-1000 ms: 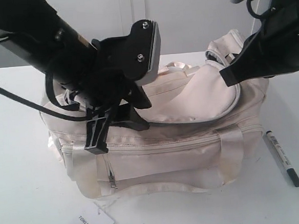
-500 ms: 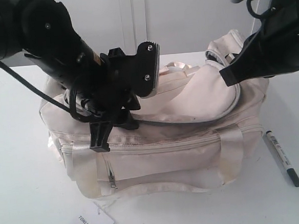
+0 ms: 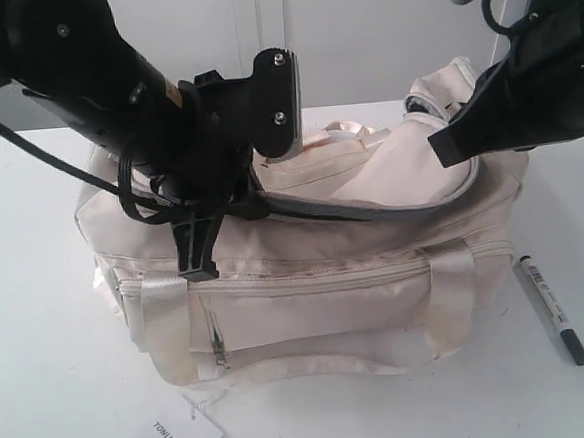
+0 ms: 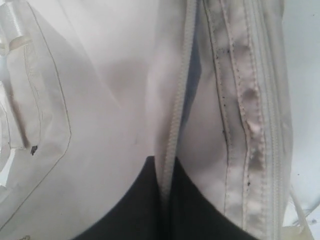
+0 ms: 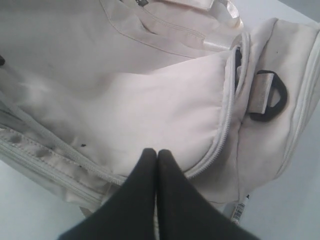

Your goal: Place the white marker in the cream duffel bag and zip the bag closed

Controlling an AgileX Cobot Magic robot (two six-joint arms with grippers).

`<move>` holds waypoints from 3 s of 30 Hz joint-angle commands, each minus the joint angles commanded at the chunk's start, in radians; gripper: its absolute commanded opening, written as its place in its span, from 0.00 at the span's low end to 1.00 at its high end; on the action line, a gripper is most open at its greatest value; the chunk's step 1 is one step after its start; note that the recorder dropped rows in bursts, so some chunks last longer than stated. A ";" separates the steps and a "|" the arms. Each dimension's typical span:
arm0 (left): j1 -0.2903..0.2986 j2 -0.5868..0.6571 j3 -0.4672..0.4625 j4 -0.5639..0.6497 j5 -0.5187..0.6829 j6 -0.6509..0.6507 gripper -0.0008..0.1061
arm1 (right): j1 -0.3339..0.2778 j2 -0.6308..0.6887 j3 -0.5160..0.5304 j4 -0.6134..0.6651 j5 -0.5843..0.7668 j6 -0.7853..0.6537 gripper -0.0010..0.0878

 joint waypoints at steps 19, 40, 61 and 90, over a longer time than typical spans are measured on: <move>0.000 0.000 0.000 -0.025 -0.058 -0.256 0.01 | 0.000 0.000 0.000 0.000 0.000 0.000 0.01; 0.028 0.002 0.000 -0.248 -0.062 -0.257 0.30 | 0.002 0.000 0.000 0.006 0.001 0.000 0.01; 0.036 0.002 0.000 -0.226 -0.263 -0.255 0.01 | 0.002 0.000 0.000 0.033 0.005 -0.063 0.01; 0.197 0.115 -0.176 -0.359 -0.198 -0.303 0.01 | 0.004 0.226 0.000 0.762 0.002 -0.871 0.27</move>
